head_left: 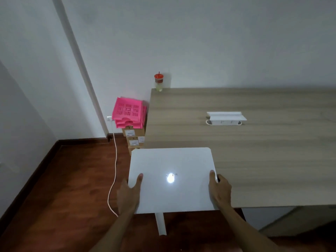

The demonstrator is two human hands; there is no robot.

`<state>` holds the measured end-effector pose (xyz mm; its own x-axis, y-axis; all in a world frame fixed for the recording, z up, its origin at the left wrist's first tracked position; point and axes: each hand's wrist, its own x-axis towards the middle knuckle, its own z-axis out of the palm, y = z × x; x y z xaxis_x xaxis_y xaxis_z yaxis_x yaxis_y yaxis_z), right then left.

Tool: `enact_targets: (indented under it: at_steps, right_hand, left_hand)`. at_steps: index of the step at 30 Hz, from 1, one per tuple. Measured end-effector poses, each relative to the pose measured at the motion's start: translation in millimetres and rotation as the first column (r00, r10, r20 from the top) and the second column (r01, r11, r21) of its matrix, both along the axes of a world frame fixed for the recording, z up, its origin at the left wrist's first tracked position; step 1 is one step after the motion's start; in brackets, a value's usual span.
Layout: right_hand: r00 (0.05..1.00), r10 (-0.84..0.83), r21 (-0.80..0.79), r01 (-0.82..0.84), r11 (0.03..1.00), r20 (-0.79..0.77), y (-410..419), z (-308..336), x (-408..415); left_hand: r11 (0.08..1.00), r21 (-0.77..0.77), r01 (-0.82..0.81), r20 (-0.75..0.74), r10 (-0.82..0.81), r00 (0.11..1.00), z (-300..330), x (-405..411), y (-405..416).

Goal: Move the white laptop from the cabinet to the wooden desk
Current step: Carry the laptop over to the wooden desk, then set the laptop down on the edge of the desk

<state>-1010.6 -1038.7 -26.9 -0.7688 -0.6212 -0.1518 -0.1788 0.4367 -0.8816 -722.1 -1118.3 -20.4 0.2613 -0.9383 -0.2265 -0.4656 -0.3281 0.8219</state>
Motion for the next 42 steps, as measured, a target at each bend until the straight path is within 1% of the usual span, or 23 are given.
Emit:
enact_targets:
  at_steps: [5, 9, 12, 14, 18, 23, 28, 35, 42]
  right_hand:
    - [0.999, -0.013, 0.052, 0.015, 0.999, -0.038, -42, -22, -10]
    - [0.998, -0.056, 0.115, 0.06, 0.992, -0.041, -64, -44, -22]
    - [0.998, -0.058, 0.15, 0.063, 0.987, -0.036, -73, -58, -28]
    - [0.998, -0.061, 0.182, 0.062, 0.981, -0.015, -77, -70, -33]
    - [0.998, -0.057, 0.264, 0.056, 0.963, -0.004, -86, -96, -38]
    - [0.998, 0.019, 0.31, 0.0, 0.951, -0.06, -94, -110, -37]
    - [0.982, 0.106, 0.386, -0.039, 0.922, -0.154, -101, -113, -39]
    - [0.971, 0.164, 0.422, -0.077, 0.903, -0.172, -103, -114, -56]
    - [0.923, 0.339, 0.532, -0.199, 0.823, -0.18, -106, -115, -75]
  left_hand:
    - [1.0, 0.01, 0.028, -0.017, -0.028, 0.999, -7, -19, -45]
    - [0.998, 0.05, 0.05, -0.019, -0.049, 0.999, -23, -32, -71]
    - [0.996, 0.072, 0.054, -0.035, -0.052, 0.998, -36, -40, -82]
    - [0.992, 0.111, 0.059, -0.015, -0.058, 0.998, -45, -45, -87]
    - [0.99, 0.14, 0.034, 0.04, -0.04, 0.998, -60, -49, -91]
    - [0.989, 0.148, 0.024, 0.093, -0.038, 0.995, -74, -48, -93]
    - [0.99, 0.139, 0.033, 0.14, -0.053, 0.989, -77, -46, -96]
    - [0.979, 0.162, 0.126, 0.24, -0.163, 0.957, -92, -43, -101]
    - [0.96, 0.209, 0.188, 0.276, -0.242, 0.93, -101, -42, -111]
